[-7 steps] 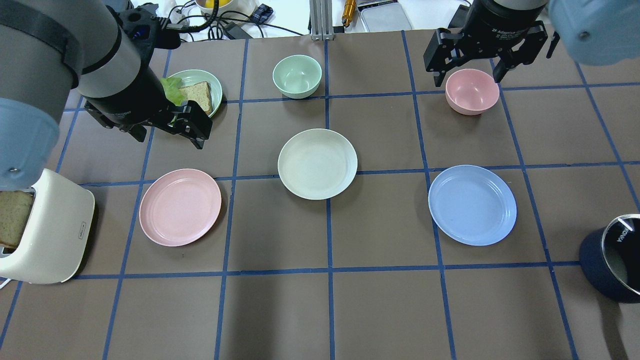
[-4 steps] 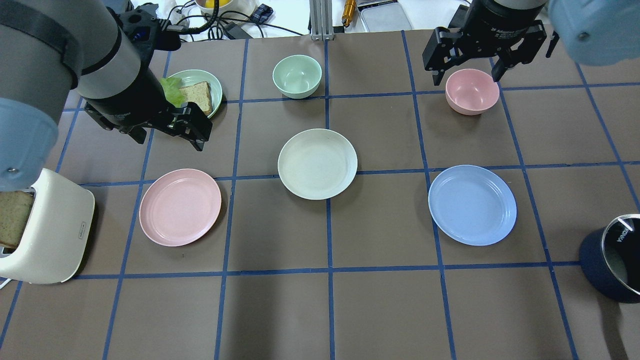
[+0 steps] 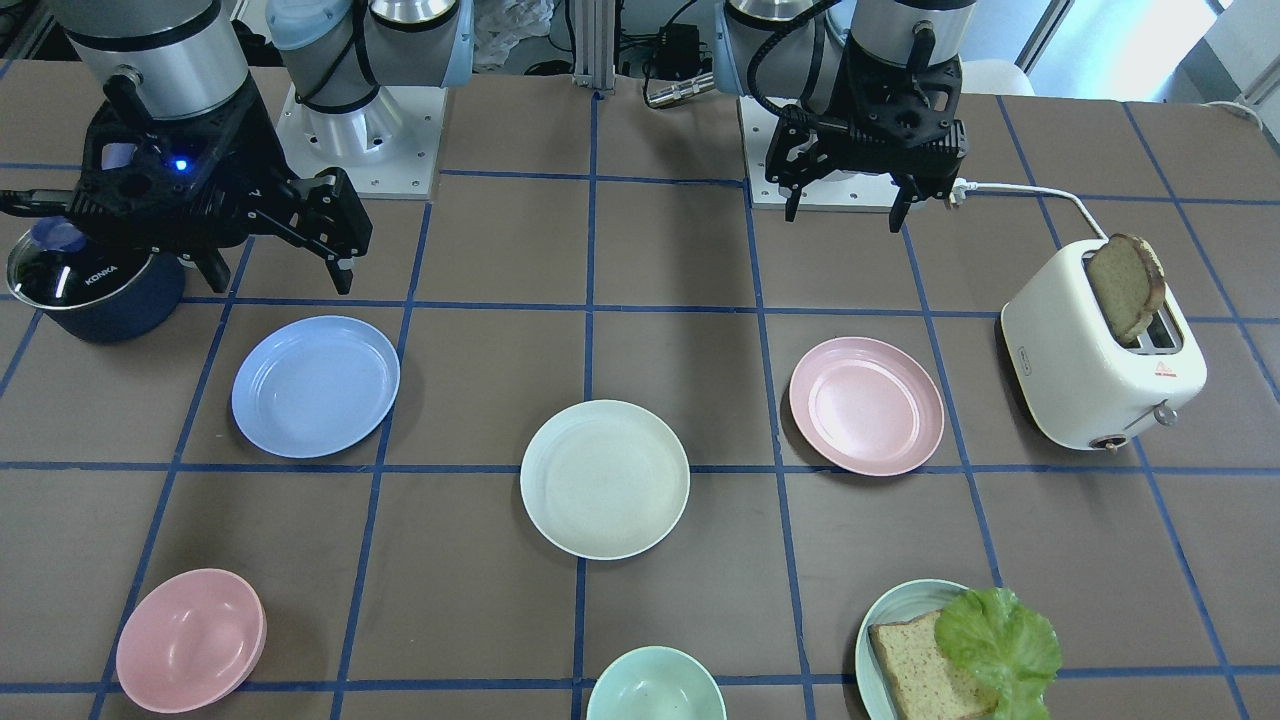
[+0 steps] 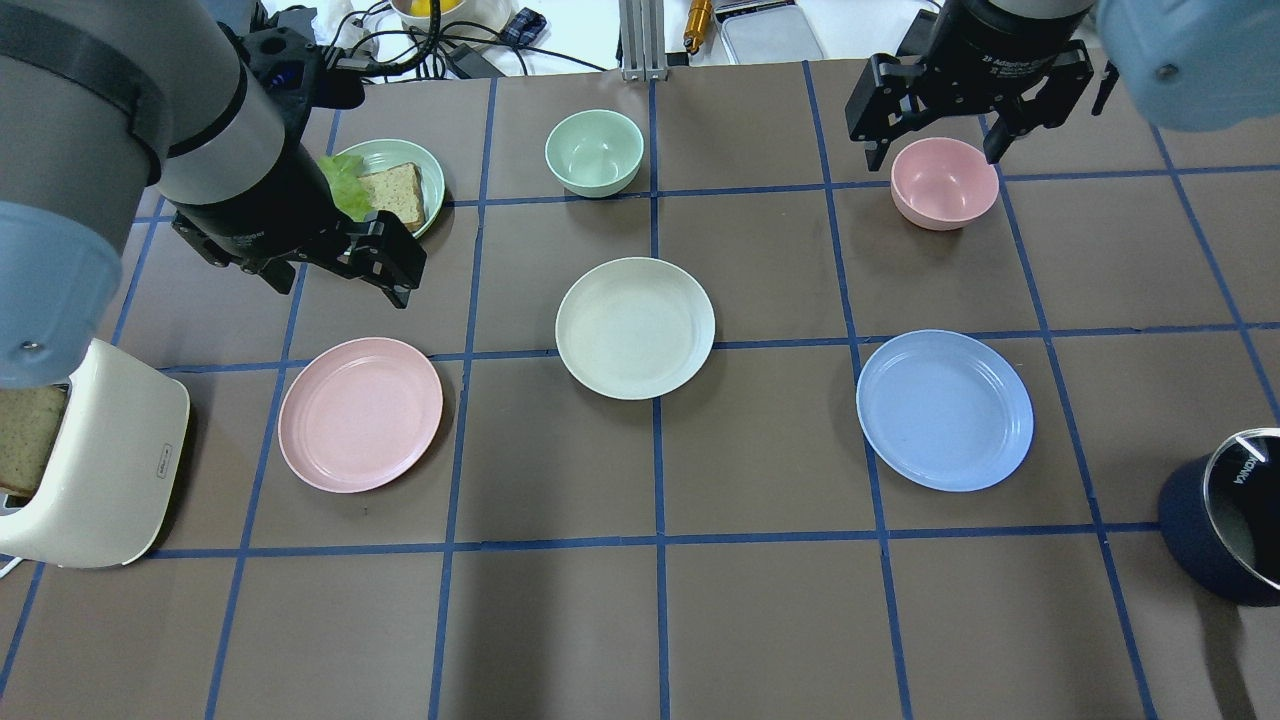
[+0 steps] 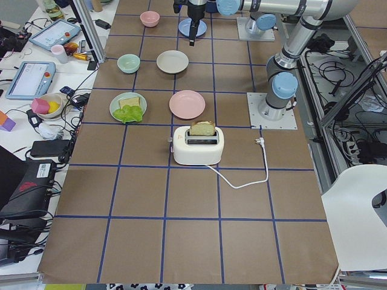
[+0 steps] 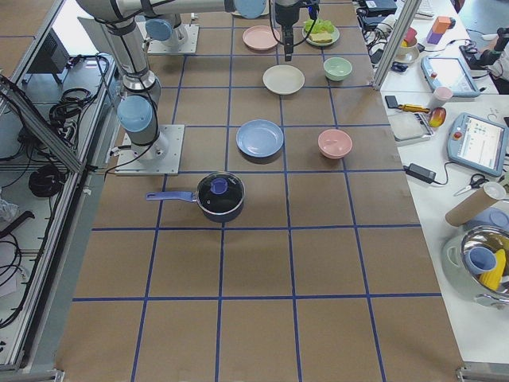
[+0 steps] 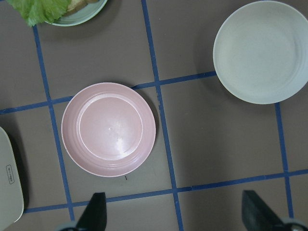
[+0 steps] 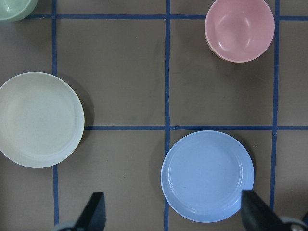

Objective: Stack three plates with pink and blue

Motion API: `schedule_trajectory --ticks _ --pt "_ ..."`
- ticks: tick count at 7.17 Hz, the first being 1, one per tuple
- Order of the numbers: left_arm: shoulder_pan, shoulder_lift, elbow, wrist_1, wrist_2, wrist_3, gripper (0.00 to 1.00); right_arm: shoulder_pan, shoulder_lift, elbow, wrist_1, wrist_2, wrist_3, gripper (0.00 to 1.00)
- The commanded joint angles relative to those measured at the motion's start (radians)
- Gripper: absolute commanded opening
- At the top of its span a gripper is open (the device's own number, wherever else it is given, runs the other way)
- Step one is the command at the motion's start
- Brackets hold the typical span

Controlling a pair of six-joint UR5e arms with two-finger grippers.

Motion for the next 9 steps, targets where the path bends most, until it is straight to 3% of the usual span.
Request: schedule_trajectory --ticks 1,3,6,9 --pt "0.000 0.008 -0.050 0.015 0.001 0.005 1.00 0.000 0.000 0.000 -0.001 0.000 -0.001 1.00" --pt "0.005 -0.009 -0.101 0.041 0.001 0.056 1.00 0.001 -0.001 0.000 -0.002 0.000 0.000 1.00" --pt "0.003 -0.032 -0.382 0.448 -0.010 0.052 0.98 0.004 0.000 0.000 -0.002 0.002 0.003 1.00" --pt "0.005 -0.098 -0.416 0.464 -0.008 0.060 0.98 0.004 0.000 0.000 -0.005 0.003 0.003 1.00"
